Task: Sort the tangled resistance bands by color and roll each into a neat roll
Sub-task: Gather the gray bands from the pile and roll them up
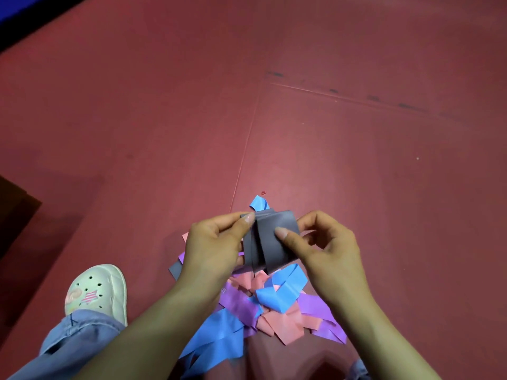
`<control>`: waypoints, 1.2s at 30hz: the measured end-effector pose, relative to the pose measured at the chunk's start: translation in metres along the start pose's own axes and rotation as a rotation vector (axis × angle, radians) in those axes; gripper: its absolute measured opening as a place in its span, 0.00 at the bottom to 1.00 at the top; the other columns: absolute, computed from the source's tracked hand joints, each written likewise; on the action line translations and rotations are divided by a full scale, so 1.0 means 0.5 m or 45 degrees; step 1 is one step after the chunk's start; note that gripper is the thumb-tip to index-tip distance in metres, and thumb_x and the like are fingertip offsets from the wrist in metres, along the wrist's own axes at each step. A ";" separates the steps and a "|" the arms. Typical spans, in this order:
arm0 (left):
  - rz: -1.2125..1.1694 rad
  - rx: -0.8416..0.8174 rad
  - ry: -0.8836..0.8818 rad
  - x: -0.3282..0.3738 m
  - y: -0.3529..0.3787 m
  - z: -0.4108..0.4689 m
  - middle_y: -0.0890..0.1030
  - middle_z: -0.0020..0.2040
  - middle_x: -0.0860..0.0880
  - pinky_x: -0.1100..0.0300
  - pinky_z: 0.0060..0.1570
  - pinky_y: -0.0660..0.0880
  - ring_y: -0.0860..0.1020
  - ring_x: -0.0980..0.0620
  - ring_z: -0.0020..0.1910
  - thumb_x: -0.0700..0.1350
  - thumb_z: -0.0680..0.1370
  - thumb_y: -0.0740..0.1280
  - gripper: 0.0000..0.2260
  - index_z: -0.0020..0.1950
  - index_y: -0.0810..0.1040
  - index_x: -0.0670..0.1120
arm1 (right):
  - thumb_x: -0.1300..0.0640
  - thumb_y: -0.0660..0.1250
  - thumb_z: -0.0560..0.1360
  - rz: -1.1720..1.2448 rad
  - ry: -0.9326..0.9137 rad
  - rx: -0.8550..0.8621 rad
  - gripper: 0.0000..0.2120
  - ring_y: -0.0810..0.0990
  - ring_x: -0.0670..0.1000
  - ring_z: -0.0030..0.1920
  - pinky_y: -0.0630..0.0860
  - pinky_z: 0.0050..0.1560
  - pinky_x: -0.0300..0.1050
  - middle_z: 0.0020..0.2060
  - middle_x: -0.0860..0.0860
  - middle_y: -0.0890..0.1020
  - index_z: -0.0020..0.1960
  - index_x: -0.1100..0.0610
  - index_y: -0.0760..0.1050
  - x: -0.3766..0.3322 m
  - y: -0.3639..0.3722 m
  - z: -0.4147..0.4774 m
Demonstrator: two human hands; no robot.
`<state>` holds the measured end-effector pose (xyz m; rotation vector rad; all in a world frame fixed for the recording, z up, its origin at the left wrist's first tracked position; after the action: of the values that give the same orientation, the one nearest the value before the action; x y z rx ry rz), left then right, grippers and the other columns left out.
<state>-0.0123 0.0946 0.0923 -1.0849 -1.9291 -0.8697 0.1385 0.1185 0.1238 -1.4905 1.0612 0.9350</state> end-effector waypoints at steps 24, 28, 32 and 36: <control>0.056 -0.098 0.076 0.003 0.007 0.001 0.86 0.42 0.49 0.57 0.39 0.82 0.84 0.52 0.39 0.43 0.76 0.69 0.07 0.44 0.86 0.51 | 0.61 0.69 0.75 0.292 0.053 0.018 0.06 0.72 0.41 0.30 0.70 0.30 0.32 0.29 0.45 0.78 0.38 0.56 0.79 0.011 -0.006 0.008; 0.021 -0.070 0.116 0.015 0.002 0.004 0.86 0.42 0.49 0.56 0.42 0.82 0.83 0.52 0.38 0.42 0.76 0.69 0.09 0.42 0.87 0.53 | 0.62 0.71 0.73 0.213 -0.024 0.018 0.06 0.76 0.39 0.34 0.71 0.39 0.29 0.32 0.43 0.82 0.37 0.56 0.81 0.006 -0.009 0.009; -0.034 -0.080 0.094 0.016 0.002 0.007 0.86 0.44 0.48 0.58 0.43 0.82 0.84 0.53 0.41 0.42 0.75 0.70 0.08 0.41 0.87 0.52 | 0.66 0.71 0.71 0.184 -0.055 -0.074 0.07 0.76 0.40 0.33 0.72 0.37 0.29 0.30 0.43 0.81 0.38 0.56 0.81 0.001 0.006 0.003; -0.043 -0.161 0.035 0.004 0.009 0.006 0.86 0.47 0.47 0.64 0.43 0.79 0.84 0.52 0.46 0.44 0.75 0.69 0.06 0.47 0.86 0.47 | 0.68 0.71 0.71 0.175 -0.081 -0.106 0.05 0.76 0.41 0.33 0.72 0.37 0.30 0.31 0.43 0.81 0.42 0.59 0.81 -0.001 0.011 0.001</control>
<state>-0.0099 0.0996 0.0937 -1.1103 -1.8954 -1.0318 0.1331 0.1188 0.1224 -1.4593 1.1010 1.1279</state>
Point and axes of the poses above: each hand's wrist, its own z-axis towards the middle knuckle, its own y-axis out of the palm, x = y × z, the point moved 4 cm from there along z, towards the middle knuckle
